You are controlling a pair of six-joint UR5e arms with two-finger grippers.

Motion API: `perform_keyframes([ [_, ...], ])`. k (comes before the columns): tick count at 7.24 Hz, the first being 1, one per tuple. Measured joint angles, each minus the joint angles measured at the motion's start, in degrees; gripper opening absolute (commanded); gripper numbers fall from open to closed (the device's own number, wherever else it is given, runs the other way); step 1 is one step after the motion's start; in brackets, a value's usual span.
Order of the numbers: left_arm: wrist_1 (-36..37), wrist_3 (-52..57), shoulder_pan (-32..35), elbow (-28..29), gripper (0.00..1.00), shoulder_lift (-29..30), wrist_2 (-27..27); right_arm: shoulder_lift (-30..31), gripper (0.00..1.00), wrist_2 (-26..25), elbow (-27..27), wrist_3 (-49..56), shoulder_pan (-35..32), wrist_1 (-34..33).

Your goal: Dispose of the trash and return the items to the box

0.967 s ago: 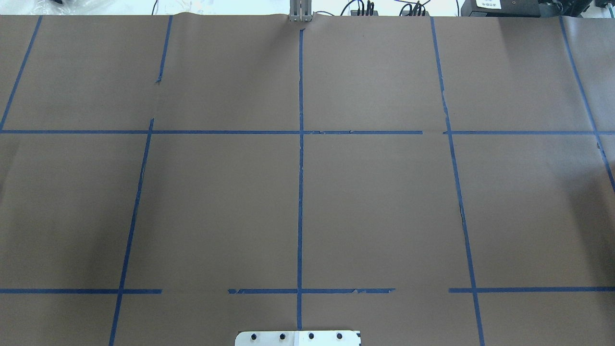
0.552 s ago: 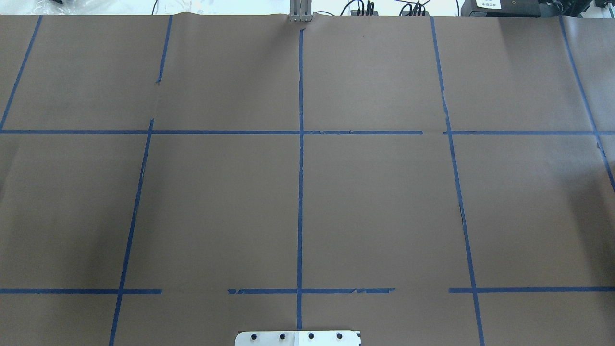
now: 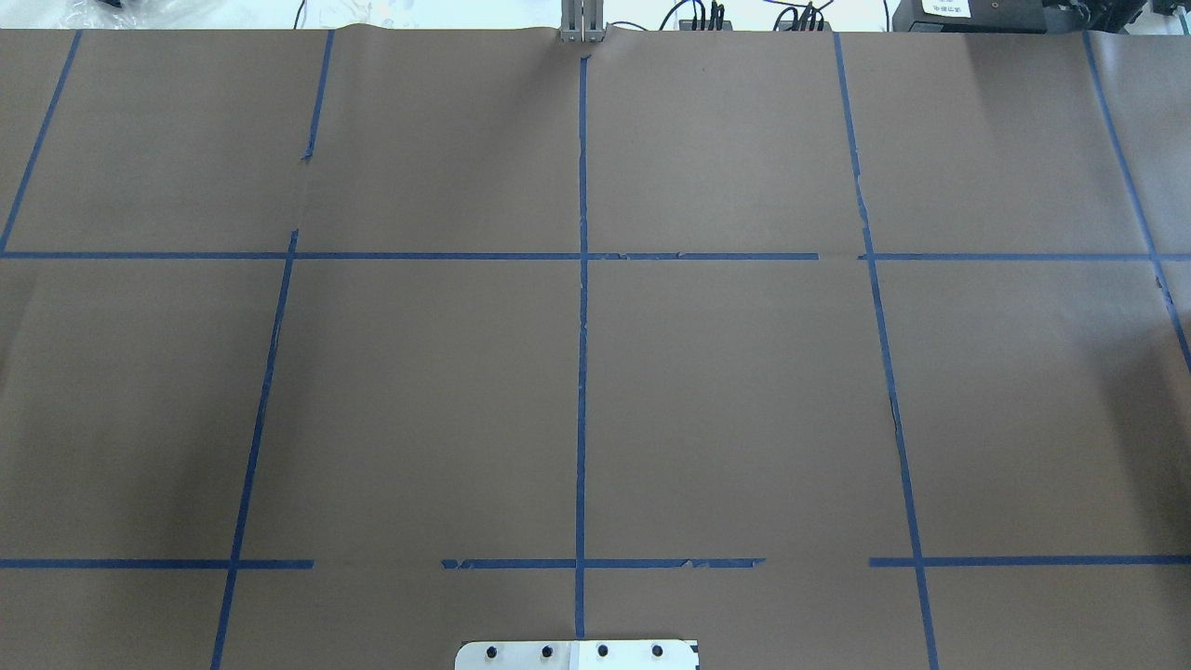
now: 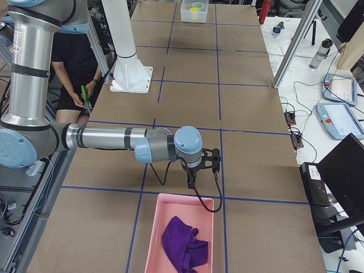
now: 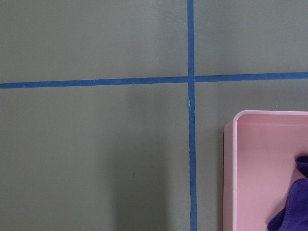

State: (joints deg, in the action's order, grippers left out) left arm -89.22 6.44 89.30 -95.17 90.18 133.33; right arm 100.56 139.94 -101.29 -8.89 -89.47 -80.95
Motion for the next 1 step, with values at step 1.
perform_keyframes([
  [1,-0.04,0.02,0.00,0.04,1.00,0.00,0.00,-0.01,1.00,0.04,-0.03,0.01,0.00,0.00],
])
